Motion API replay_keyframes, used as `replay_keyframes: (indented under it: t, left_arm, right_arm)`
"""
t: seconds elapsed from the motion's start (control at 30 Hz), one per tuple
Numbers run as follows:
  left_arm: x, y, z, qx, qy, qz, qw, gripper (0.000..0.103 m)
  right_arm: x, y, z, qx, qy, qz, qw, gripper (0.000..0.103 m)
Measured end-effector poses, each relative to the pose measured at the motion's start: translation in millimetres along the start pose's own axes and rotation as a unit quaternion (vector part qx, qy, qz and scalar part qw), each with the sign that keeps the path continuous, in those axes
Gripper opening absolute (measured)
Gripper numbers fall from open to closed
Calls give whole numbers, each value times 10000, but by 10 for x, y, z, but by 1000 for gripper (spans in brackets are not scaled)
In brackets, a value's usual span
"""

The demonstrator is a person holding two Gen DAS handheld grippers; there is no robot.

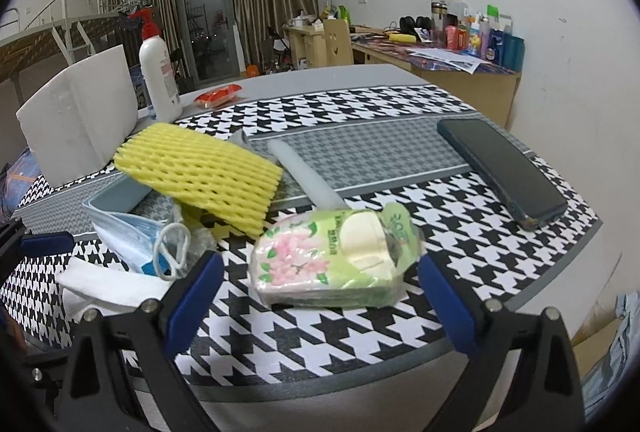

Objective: Organize soft objects
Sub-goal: 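Move left tool to the white tissue while right tool approaches the pink-green tissue pack, then close left gripper on the white tissue while right gripper closes on the tissue pack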

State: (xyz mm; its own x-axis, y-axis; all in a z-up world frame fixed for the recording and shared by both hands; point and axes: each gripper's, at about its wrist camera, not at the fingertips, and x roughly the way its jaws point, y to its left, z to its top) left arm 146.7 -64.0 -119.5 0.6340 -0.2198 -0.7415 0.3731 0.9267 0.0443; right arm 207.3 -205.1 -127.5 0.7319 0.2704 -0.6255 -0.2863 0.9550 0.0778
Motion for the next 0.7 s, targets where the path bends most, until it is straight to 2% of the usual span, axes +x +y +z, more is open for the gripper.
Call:
replay_keyframes:
  t: [0.1, 0.23, 0.6, 0.7]
  left_arm:
    - [113, 12, 8, -7, 301, -60, 9995, 88]
    - [131, 20, 31, -13, 337, -166, 9993, 77]
    - [50, -202, -5, 540, 278, -479, 9970, 12]
    - [23, -200, -24, 563, 248, -468, 9970, 8]
  right_arm:
    - [6, -15, -2, 33, 16, 13, 10000, 98]
    - [12, -22, -14, 47, 38, 37, 10000, 98]
    - [0, -75, -12, 111, 48, 90, 9999, 98]
    - [-11, -67, -12, 95, 18, 112, 9999, 98]
